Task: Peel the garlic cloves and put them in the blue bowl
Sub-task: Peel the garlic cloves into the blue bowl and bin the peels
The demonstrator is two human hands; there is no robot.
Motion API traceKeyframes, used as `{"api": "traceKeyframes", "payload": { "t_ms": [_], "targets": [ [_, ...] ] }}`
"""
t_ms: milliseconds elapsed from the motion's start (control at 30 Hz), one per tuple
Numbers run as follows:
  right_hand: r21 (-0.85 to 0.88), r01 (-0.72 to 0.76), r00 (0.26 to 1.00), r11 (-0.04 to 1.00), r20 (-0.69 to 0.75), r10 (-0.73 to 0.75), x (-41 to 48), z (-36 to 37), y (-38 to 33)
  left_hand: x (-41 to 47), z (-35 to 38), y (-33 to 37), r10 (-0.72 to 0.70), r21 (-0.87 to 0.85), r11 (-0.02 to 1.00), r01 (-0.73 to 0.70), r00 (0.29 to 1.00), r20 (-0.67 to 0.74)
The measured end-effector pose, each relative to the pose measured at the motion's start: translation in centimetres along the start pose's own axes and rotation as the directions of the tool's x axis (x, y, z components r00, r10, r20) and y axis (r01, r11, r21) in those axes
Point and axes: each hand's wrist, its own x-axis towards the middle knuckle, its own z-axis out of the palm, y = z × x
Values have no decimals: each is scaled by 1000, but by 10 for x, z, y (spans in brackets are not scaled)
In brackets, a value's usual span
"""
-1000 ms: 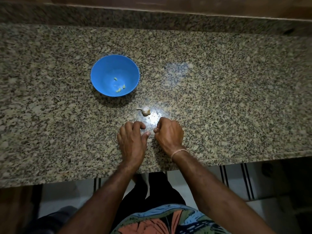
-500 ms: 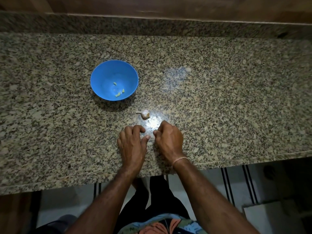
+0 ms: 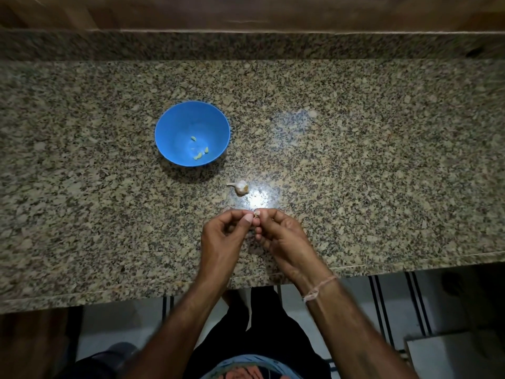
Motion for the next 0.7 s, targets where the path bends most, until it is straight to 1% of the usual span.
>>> {"api": "traceKeyframes", "payload": {
  "t_ms": [100, 200, 300, 433, 700],
  "targets": [
    [-38, 40, 999, 998, 16, -40, -3, 4, -3, 0, -3, 8, 38, 35, 999, -38, 999, 10],
    [-78, 110, 994, 991, -4, -111, -5, 4, -2, 0, -4, 12, 73, 90, 993, -73, 997, 7],
    [-131, 188, 980, 973, -33, -194, -7, 5, 0, -3, -3, 15, 73, 91, 993, -73, 997, -1],
    [-186, 250, 962, 950, -62, -265, -8, 9, 3, -4, -1, 18, 66, 92, 994, -64, 998, -19],
    [-300, 370, 897, 879, -133, -422, -11, 16, 11, -5, -2, 23, 97, 130, 987, -96, 995, -6]
  ]
}}
